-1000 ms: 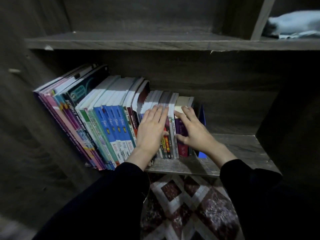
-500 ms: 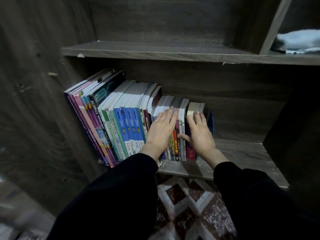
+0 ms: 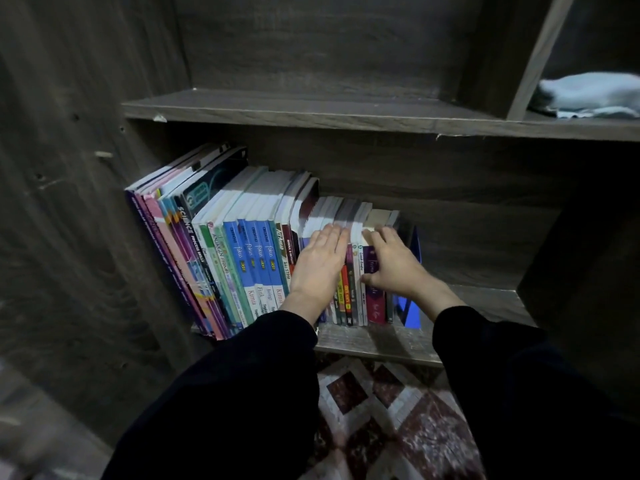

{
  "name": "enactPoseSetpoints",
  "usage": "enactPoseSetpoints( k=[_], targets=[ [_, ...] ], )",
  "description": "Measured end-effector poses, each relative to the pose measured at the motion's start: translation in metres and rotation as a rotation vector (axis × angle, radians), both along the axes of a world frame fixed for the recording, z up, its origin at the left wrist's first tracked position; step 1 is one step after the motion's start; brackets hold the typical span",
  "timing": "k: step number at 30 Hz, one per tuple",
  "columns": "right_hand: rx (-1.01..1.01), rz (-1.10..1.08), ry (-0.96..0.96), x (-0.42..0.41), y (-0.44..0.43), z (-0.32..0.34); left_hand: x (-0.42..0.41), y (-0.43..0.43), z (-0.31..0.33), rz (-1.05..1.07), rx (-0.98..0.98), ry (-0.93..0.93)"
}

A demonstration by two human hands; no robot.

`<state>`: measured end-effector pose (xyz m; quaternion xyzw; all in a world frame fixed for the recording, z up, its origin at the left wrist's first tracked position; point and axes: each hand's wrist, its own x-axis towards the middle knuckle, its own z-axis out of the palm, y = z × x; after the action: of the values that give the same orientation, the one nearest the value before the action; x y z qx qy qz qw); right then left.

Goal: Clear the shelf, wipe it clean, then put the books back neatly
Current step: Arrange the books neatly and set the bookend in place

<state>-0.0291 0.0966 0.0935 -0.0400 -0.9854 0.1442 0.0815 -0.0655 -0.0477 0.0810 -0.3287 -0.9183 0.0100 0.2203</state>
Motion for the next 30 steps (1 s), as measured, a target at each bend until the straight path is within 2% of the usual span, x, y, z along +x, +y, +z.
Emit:
enactPoseSetpoints(
  k=[5, 10, 13, 16, 19, 24, 30],
  targets=[
    [0.028, 0.016, -0.084, -0.001, -0.005, 0.024, -0.001, 0.000, 0.001, 0.008, -0.039, 0.019],
    [0.089, 0.091, -0.087, 0.002, -0.018, 0.014, -0.003, -0.002, 0.005, -0.017, -0.195, 0.067],
    [0.194, 0.044, -0.074, -0.001, -0.023, 0.013, -0.003, -0.012, 0.016, -0.068, -0.225, -0.026],
    [0.230, -0.005, -0.044, -0.004, -0.031, 0.012, 0.006, -0.035, 0.024, -0.127, -0.138, 0.106],
    [0.231, -0.051, 0.018, -0.006, -0.036, 0.007, 0.009, -0.065, 0.027, -0.028, -0.024, 0.208],
    [0.222, -0.095, 0.036, -0.007, -0.041, 0.005, -0.006, -0.101, 0.040, 0.268, 0.113, 0.073],
    [0.145, -0.142, -0.005, -0.007, -0.043, 0.006, -0.017, -0.110, 0.034, 0.230, 0.127, 0.091]
  ],
)
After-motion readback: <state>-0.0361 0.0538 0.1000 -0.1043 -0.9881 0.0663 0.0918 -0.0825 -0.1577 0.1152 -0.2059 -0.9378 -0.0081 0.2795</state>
